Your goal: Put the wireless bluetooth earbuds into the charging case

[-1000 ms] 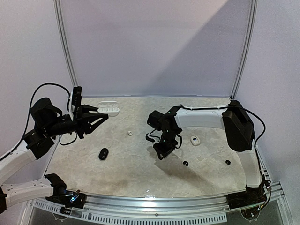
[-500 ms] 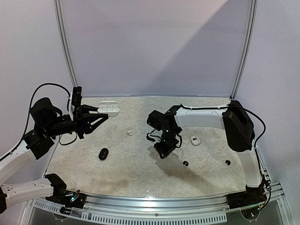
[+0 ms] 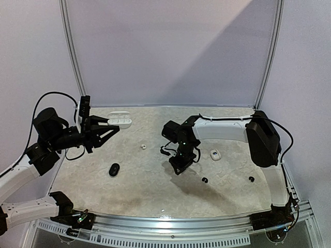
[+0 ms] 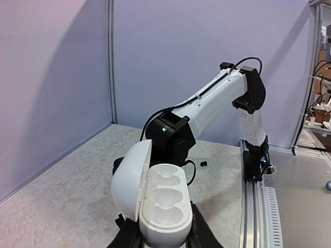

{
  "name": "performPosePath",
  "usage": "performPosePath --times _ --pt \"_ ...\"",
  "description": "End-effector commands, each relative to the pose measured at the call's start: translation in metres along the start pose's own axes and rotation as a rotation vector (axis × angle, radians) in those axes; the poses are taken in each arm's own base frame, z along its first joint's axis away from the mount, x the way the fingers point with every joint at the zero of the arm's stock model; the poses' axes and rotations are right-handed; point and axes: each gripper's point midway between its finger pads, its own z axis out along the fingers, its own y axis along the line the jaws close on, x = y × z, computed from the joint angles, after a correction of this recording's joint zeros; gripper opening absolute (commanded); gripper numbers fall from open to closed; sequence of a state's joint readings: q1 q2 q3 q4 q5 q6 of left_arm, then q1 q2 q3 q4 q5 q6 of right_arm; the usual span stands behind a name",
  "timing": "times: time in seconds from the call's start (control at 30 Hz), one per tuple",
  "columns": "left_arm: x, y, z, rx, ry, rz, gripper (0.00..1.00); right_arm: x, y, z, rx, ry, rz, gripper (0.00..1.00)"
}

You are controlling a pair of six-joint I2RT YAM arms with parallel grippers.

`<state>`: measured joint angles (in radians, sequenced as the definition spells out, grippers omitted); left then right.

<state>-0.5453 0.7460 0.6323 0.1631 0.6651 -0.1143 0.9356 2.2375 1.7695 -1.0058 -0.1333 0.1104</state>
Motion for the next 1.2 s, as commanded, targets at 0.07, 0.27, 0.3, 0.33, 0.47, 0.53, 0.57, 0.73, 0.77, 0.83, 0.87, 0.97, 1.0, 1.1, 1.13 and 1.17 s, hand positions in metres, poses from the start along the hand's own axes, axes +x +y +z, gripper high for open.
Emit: performPosePath --times 0.07,0.27,0.3,0.33,0.47,0.53,0.57,0.73,0.77,0.83,0.87,0.97,1.0,1.1,1.13,1.17 --pt "-0.001 -0.003 -0.001 0.006 -0.001 0.016 0.0 -0.013 0.01 -0.021 -0.03 -0.066 -0.019 0.22" --pt "0.0 -0.003 -0.001 0.006 0.001 0.014 0.0 -0.012 0.01 -0.021 -0.032 -0.061 -0.016 0.21" --pt "0.0 -0.003 -0.001 0.006 0.002 0.014 0.0 -0.012 0.009 -0.021 -0.03 -0.06 -0.014 0.2" --pt "0.0 -0.003 -0.001 0.007 0.001 0.014 0.0 -0.012 0.009 -0.021 -0.028 -0.06 -0.015 0.19" --pt "0.0 -0.004 -0.002 0.008 0.002 0.014 0.0 -0.014 0.008 -0.024 -0.017 -0.07 -0.013 0.18" --pt "0.001 -0.004 -0.002 0.009 0.005 0.011 0.0 -0.014 0.007 -0.024 -0.011 -0.073 -0.014 0.15" --pt "0.001 -0.004 -0.002 0.01 0.004 0.012 0.0 -0.015 0.006 -0.024 -0.01 -0.073 -0.014 0.14" --pt "0.0 -0.004 -0.002 0.012 0.004 0.012 0.0 -0.013 0.006 -0.024 -0.011 -0.065 -0.014 0.13" --pt "0.0 -0.005 -0.002 0.012 0.004 0.012 0.0 -0.013 0.007 -0.024 -0.011 -0.065 -0.016 0.12" --pt "0.001 -0.005 -0.002 0.012 0.005 0.011 0.0 -0.013 0.006 -0.025 -0.011 -0.067 -0.017 0.09" --pt "0.0 -0.005 -0.002 0.012 0.005 0.013 0.0 -0.013 0.006 -0.026 -0.011 -0.065 -0.019 0.07" --pt "0.0 -0.005 -0.002 0.012 0.004 0.012 0.0 -0.014 0.007 -0.028 -0.012 -0.066 -0.026 0.0" --pt "0.0 -0.005 -0.002 0.013 0.005 0.012 0.0 -0.014 0.007 -0.029 -0.012 -0.065 -0.028 0.0" --pt "0.001 -0.005 -0.002 0.015 0.005 0.01 0.0 -0.016 0.009 -0.036 -0.017 -0.079 -0.044 0.0" --pt "0.001 -0.005 -0.002 0.015 0.005 0.009 0.0 -0.017 0.009 -0.041 -0.016 -0.089 -0.051 0.0" --pt "0.002 -0.006 -0.002 0.016 0.006 0.006 0.0 -0.018 0.01 -0.046 -0.014 -0.094 -0.059 0.0"
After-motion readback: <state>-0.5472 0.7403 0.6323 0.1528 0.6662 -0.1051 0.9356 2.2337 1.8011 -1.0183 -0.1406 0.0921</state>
